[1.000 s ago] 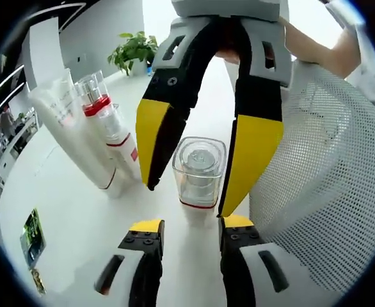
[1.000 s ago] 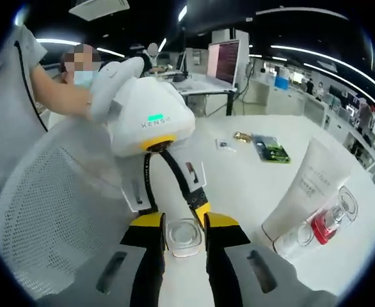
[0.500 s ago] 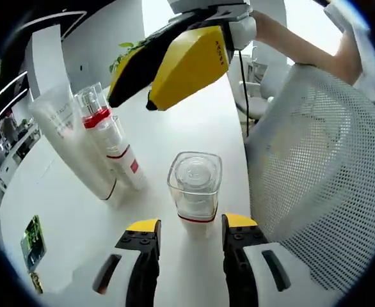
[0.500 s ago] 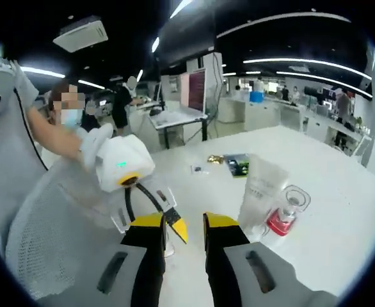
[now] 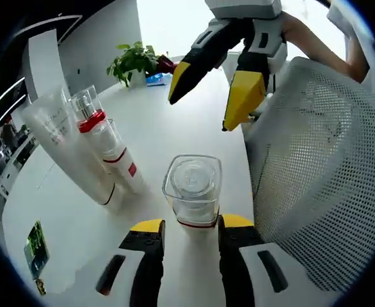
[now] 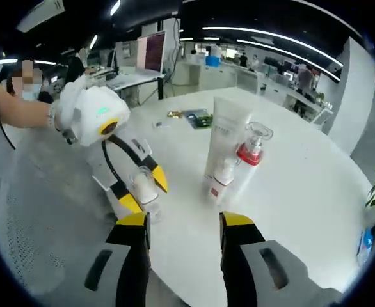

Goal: Arrange the skincare products in the storage area until every visible bottle or jar stands upright without overlapping.

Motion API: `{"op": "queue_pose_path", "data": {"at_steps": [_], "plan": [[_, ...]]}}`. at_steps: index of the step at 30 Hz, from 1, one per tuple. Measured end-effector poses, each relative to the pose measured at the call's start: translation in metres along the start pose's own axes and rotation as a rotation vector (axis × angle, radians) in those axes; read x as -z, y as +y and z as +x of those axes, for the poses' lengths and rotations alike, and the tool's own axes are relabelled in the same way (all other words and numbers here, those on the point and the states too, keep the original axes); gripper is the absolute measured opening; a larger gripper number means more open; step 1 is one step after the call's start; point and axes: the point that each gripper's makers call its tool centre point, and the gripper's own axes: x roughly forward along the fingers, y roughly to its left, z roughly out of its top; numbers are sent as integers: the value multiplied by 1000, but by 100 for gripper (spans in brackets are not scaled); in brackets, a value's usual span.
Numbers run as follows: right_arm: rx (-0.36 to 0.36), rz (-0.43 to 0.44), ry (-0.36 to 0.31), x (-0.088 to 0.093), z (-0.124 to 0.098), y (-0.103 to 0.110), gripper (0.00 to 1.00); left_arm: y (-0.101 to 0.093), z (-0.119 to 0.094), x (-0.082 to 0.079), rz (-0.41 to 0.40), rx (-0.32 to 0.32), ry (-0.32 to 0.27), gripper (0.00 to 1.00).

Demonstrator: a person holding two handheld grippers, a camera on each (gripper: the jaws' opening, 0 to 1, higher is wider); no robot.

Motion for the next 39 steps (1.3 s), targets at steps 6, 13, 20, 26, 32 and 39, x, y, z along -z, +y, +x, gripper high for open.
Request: {"op": "queue_pose_path", "data": {"at_steps": [6,13,20,26,32,39], "plan": [[-25,129,-78,-4,8,6,44,0,4,-2,-12,-6,0,21],[23,145,-29,15,7,-1,51,3,9,-4,7,-8,2,18],[29,130,-14,23,4,-2,51,15,13,-4,33,17,16,18],[44,138,-18,24,3,-6,52,24,16,-6,62,26,12,18],[39,121,-8,25,4,-5,52,38,21,-8,68,24,19,18],[36,125,-3,26,5,-6,52,53,27,-12,81,28,11,18]]}}
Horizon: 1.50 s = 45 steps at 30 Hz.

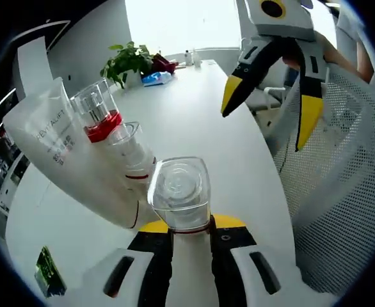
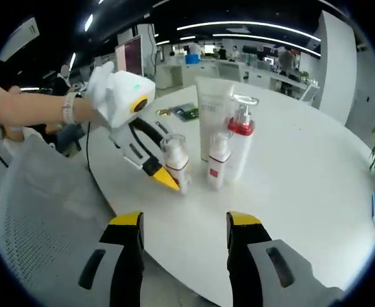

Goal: Arrange the skincare products in the storage area until every visible bottle or jar stands upright without overlapping.

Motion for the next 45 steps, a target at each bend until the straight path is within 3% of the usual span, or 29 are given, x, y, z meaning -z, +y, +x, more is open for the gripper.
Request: {"op": "queue_pose_path", "data": {"at_steps": [12,17,22,28,36,45], "plan": [[5,6,11,2,0,0,51,11,5,-6,14,-7,-8,19],[10,5,20,4,0,-1,51,15,7,-1,8,-24,5,29],[11,2,27,6,0,-1,51,14,0,-7,-44,-58,-11,29],[7,-2,36,7,2,-2,51,10,-1,2,-98,-101,28,29],[2,-9,44,8,2,-1,50,8,-3,8,-292,-172,55,23],[1,-8,46,8,3,-1,50,9,-1,17,-349,-201,91,16]]}}
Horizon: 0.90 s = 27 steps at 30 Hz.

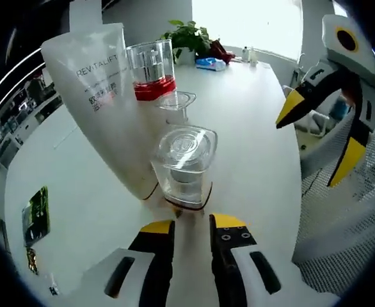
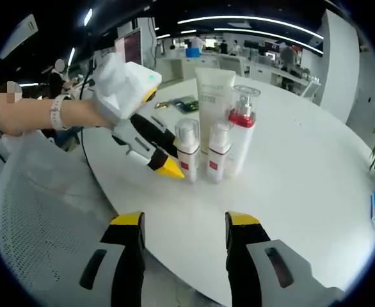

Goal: Arrange the skincare products in the storage area until every visible bottle or jar stands upright without overlapping.

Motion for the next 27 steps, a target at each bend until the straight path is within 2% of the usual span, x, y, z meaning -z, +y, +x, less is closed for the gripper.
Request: {"op": "queue_pose_path", "data": {"at_steps": [9,13,27], "plan": [[2,-3,11,2,1,-1,50,3,4,-4,-16,-6,0,15],[4,-3,19,3,0,-1,50,7,6,-4,22,-2,12,15],[2,-6,26,5,0,0,49,11,12,-7,72,24,15,14]]}}
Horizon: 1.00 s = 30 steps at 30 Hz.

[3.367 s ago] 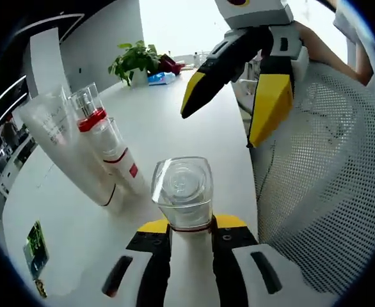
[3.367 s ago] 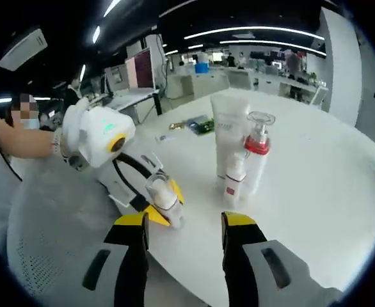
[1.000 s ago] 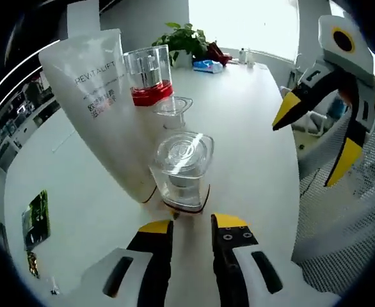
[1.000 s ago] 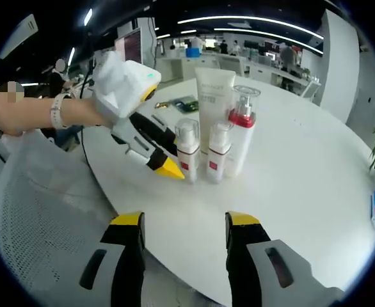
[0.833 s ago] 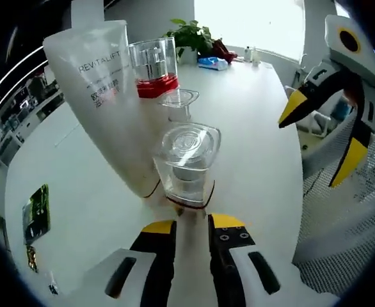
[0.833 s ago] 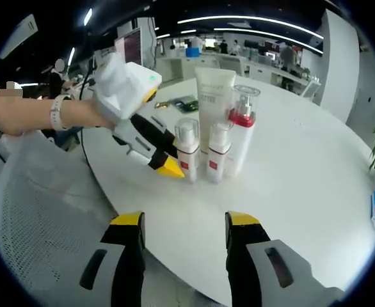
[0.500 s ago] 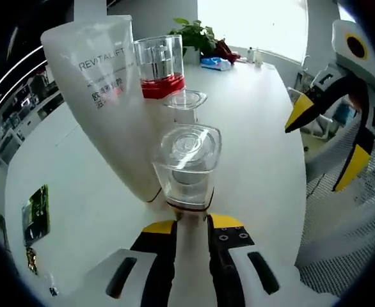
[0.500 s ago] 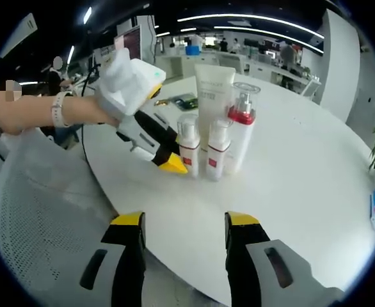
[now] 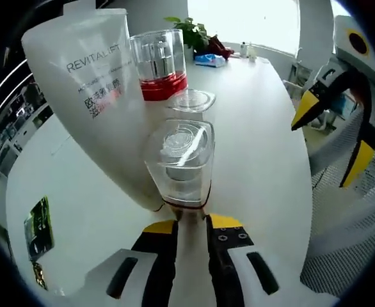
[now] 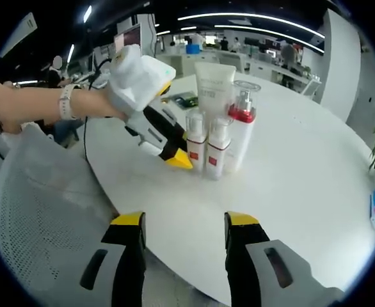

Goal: Arrange the skincare products in the storage area until every visible bottle or jar stands upright without overlapping.

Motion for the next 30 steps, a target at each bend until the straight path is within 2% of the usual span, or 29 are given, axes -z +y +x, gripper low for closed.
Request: {"op": "queue_pose_path", "data": {"at_steps": [14,30], "plan": [[2,4,2,1,0,0,49,1,7,-2,39,29,19,12],[0,-1,14,3,1,0,49,2,11,-4,-10,15,19,11]]}}
